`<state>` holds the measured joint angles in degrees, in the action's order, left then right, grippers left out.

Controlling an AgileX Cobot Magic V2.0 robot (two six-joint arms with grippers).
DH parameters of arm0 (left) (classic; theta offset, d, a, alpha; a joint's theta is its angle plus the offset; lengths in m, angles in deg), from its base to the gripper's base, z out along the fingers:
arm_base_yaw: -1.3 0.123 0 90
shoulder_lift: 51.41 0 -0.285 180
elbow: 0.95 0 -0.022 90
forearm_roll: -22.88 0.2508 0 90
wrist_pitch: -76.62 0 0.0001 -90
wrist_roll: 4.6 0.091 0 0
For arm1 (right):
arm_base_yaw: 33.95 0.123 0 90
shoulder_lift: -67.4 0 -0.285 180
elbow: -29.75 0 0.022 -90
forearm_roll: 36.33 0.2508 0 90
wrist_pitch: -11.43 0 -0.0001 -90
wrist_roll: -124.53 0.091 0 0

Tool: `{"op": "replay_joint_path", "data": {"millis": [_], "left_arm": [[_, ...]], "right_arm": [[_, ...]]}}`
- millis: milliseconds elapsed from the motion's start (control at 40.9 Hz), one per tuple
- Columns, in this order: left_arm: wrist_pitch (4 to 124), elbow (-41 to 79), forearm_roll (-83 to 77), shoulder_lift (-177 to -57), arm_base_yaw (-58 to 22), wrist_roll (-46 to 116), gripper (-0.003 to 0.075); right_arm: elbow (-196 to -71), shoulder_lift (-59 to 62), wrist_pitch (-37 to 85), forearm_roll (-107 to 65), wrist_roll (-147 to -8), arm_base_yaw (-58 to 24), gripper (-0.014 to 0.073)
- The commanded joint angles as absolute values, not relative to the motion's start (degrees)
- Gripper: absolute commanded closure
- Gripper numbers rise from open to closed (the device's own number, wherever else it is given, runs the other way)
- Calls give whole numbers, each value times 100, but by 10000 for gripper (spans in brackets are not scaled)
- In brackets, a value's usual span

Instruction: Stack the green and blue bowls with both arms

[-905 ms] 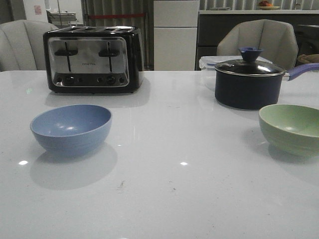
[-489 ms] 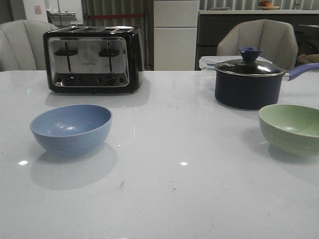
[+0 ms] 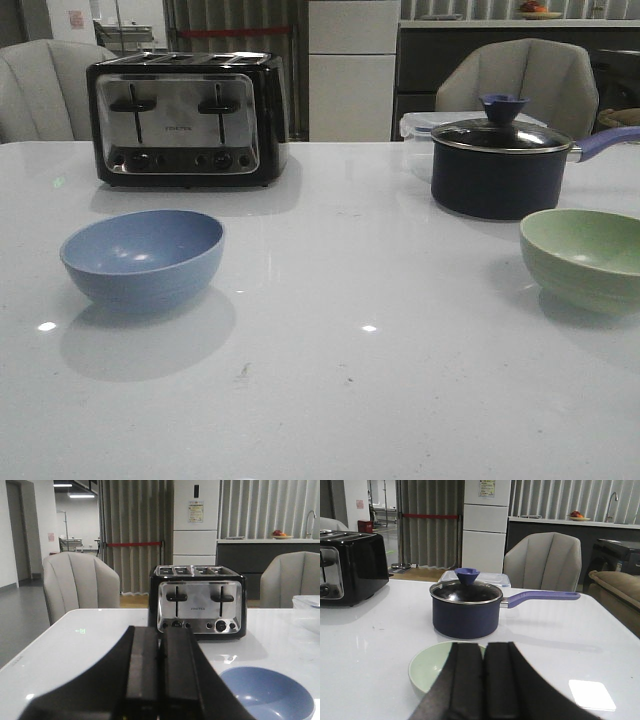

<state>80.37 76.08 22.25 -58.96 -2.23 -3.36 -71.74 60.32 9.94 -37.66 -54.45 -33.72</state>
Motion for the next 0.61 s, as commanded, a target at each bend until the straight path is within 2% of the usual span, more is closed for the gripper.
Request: {"op": "replay_joint_path", "data": {"millis": [0, 245, 465, 587], "left_arm": [[8471, 7149, 2208, -5787, -244, -346, 627], [7046, 5552, 2208, -6176, -244, -346, 627], [5539, 4041, 2193, -7220, -244, -346, 627], [4825, 3666, 2185, -7740, -244, -346, 627]], "right_arm": [[-7724, 6130, 640, -3798, -5442, -3377, 562], [-9294, 5831, 1838, -3798, -5442, -3377, 562], [-10637, 4744, 3153, -3798, -5442, -3377, 562], [-10922, 4183, 3616, -3798, -5442, -3377, 562]]}}
